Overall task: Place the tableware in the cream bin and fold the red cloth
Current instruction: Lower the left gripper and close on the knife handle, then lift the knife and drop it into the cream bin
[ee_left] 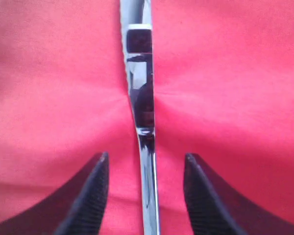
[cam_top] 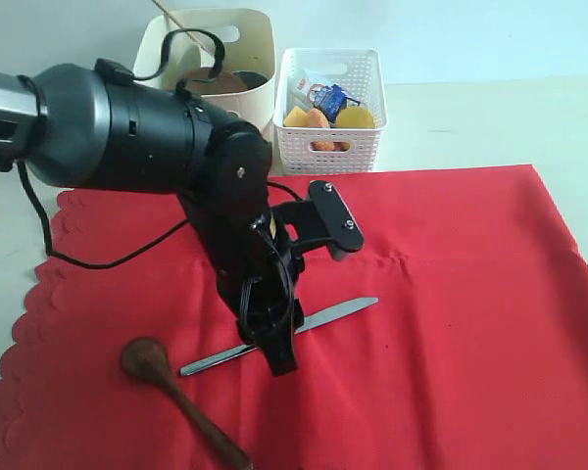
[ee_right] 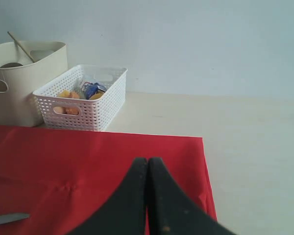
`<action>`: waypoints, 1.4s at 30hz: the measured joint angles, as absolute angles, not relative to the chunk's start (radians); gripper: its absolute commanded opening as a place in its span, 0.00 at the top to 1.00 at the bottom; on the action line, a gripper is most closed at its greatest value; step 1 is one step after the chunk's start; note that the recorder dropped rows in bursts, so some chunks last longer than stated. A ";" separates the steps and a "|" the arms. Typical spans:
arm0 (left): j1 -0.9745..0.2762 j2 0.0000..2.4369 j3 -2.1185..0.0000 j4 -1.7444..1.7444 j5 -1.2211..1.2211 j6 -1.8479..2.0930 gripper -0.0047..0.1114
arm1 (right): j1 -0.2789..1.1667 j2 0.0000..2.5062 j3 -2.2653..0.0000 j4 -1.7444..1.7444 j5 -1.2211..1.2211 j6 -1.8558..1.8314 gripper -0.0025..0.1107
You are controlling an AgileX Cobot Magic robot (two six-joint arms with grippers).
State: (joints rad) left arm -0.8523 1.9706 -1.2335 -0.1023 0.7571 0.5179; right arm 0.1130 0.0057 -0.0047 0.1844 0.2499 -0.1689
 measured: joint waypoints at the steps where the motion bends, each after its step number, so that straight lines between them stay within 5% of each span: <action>1: -0.852 1.962 -1.234 -0.101 0.759 0.518 0.52 | 0.113 0.006 -0.005 0.184 0.250 -0.169 0.98; 23: -0.852 2.030 -1.234 -0.075 0.767 0.518 0.53 | 0.113 0.006 -0.005 0.184 0.250 -0.169 0.98; 30: -0.852 2.041 -1.234 -0.075 0.756 0.518 0.94 | 0.113 0.006 -0.005 0.184 0.250 -0.169 0.98; 42: -0.852 1.999 -1.234 -0.067 0.753 0.520 0.96 | 0.113 0.006 -0.005 0.184 0.250 -0.169 0.98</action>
State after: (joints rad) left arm -0.8523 1.9988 -1.2335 -0.0670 0.7531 0.5203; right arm 0.1130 0.0057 -0.0047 0.1844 0.2499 -0.1689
